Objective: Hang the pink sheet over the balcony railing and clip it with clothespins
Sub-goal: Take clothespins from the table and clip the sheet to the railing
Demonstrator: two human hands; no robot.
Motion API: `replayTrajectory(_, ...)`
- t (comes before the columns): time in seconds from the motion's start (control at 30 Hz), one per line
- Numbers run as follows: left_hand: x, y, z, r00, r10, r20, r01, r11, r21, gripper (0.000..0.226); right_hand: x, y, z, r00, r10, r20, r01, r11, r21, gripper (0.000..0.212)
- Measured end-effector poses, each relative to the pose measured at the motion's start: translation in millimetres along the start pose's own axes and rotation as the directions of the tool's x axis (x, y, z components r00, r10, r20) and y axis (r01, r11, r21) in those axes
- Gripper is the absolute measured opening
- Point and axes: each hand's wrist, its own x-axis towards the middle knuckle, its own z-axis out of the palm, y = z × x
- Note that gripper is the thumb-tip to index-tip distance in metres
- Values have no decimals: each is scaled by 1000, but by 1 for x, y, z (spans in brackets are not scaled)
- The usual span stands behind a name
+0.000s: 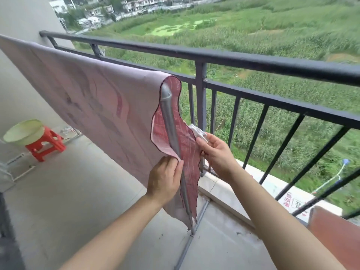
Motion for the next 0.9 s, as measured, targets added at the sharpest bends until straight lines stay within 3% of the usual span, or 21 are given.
replayTrajectory(0.1, 2, 14, 6, 983, 146, 111, -151, 988, 40, 19, -12, 10, -25, 997, 25, -69, -23, 999, 40, 60)
replayTrajectory(0.17, 3, 10, 10, 958, 172, 229, -186, 982, 42, 9, -16, 18, -26, 995, 59, -75, -61, 998, -26, 59)
replayTrajectory(0.27, 7, -1, 4, 917, 181, 356, -204, 978, 28, 24, -20, 20, -10, 993, 108, -38, -112, 983, -144, 52)
replayTrajectory(0.37, 20, -6, -19, 909, 288, 301, -321, 945, 67, 31, -21, 23, 0, 993, 117, -27, -120, 982, -144, 31)
replayTrajectory(0.47, 51, -3, -48, 853, 471, 225, -511, 842, 174, 36, -23, 28, 1, 990, 130, -47, -136, 978, -161, 19)
replayTrajectory(0.57, 87, 5, -68, 754, 569, 330, -653, 702, 284, 58, -25, 34, 2, 987, 61, -148, -100, 957, -273, 21)
replayTrajectory(0.67, 108, 21, -82, 660, 551, 511, -740, 596, 313, 71, -29, 37, 3, 982, -22, -190, -43, 943, -330, 29)
replayTrajectory(0.77, 116, 49, -83, 564, 382, 733, -793, 497, 351, 78, -39, 36, 3, 978, -69, -198, 0, 944, -331, 33)
replayTrajectory(0.83, 116, 59, -77, 551, 216, 806, -769, 506, 390, 82, -47, 35, 1, 974, -106, -199, 31, 938, -346, 33)
replayTrajectory(0.9, 116, 62, -73, 576, 210, 790, -750, 521, 408, 69, -57, 32, -1, 965, -150, -216, 60, 925, -374, 25)
